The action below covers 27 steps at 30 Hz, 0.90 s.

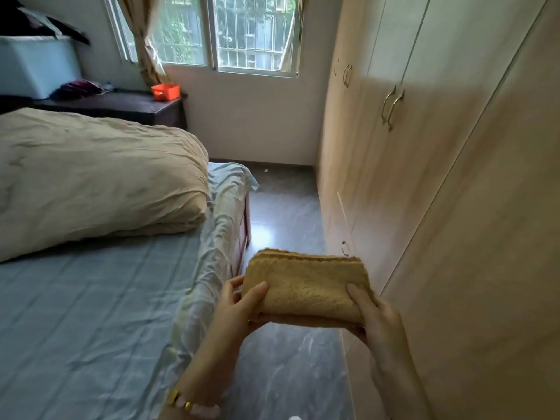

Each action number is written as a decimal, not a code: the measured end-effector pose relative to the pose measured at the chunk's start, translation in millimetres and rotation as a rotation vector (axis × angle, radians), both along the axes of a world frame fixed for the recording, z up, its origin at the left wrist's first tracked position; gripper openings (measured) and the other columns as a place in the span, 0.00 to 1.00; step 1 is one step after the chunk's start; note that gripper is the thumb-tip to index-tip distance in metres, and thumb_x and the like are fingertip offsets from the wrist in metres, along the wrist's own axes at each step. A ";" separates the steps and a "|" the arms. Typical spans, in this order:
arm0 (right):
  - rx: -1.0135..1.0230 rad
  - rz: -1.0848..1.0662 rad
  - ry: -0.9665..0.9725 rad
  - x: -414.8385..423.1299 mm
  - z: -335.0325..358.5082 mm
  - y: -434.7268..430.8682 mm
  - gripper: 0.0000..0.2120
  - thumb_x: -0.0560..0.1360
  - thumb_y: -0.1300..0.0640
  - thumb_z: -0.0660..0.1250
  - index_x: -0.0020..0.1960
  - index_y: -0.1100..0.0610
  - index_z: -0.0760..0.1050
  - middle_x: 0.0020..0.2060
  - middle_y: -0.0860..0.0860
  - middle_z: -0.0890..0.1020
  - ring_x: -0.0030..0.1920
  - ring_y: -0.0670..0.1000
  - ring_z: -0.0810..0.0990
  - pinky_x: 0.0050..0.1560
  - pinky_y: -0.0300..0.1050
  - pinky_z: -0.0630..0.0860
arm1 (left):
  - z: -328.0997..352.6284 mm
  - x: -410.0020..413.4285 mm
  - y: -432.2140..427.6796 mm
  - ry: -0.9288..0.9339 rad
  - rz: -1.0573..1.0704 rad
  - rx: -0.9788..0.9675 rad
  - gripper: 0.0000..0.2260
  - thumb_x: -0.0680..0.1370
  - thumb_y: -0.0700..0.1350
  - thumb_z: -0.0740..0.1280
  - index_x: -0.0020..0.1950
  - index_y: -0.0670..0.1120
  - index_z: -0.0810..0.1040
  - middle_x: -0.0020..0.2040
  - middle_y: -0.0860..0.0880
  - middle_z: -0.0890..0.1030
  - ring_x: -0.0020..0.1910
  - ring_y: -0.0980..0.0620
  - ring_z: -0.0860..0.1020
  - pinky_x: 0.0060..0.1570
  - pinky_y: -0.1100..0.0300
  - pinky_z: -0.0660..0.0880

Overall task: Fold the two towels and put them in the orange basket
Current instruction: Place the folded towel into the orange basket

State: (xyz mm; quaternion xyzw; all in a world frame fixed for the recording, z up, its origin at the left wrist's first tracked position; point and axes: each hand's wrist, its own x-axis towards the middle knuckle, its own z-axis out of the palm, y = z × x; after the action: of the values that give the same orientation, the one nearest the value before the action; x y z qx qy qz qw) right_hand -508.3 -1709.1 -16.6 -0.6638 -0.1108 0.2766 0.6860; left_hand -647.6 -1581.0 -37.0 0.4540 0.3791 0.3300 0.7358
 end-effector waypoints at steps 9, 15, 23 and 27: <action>0.032 0.118 -0.033 153.9 24.4 123.7 0.12 0.73 0.52 0.68 0.52 0.59 0.79 0.45 0.57 0.83 0.44 0.52 0.82 0.36 0.40 0.78 | 17.4 138.5 102.7 -0.009 0.160 0.044 0.09 0.74 0.41 0.68 0.52 0.47 0.72 0.48 0.45 0.78 0.40 0.51 0.79 0.27 0.64 0.75; 0.005 0.143 -0.008 206.5 13.1 181.1 0.15 0.74 0.52 0.67 0.56 0.59 0.78 0.47 0.57 0.83 0.47 0.53 0.81 0.38 0.41 0.77 | 14.0 188.9 161.7 -0.019 0.186 0.017 0.23 0.66 0.45 0.74 0.58 0.44 0.73 0.51 0.43 0.79 0.42 0.49 0.80 0.29 0.62 0.75; -0.010 0.110 0.011 282.1 2.8 273.6 0.08 0.74 0.54 0.67 0.48 0.57 0.80 0.41 0.55 0.83 0.42 0.50 0.82 0.31 0.34 0.77 | -9.8 272.7 265.3 0.006 0.160 -0.041 0.16 0.70 0.43 0.73 0.55 0.44 0.74 0.50 0.42 0.78 0.40 0.49 0.79 0.26 0.63 0.75; -0.003 0.096 -0.004 328.6 3.5 352.9 0.08 0.75 0.55 0.67 0.49 0.58 0.80 0.42 0.56 0.83 0.42 0.50 0.82 0.32 0.36 0.77 | -9.8 323.3 349.5 0.002 0.147 -0.008 0.16 0.71 0.43 0.72 0.57 0.43 0.74 0.50 0.42 0.79 0.42 0.49 0.79 0.28 0.63 0.76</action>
State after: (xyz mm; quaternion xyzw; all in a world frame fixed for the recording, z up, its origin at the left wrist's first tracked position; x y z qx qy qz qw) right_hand -179.7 -1356.2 -13.1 -0.6593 -0.1435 0.3078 0.6708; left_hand -324.3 -1231.5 -46.8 0.4222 0.4133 0.3814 0.7109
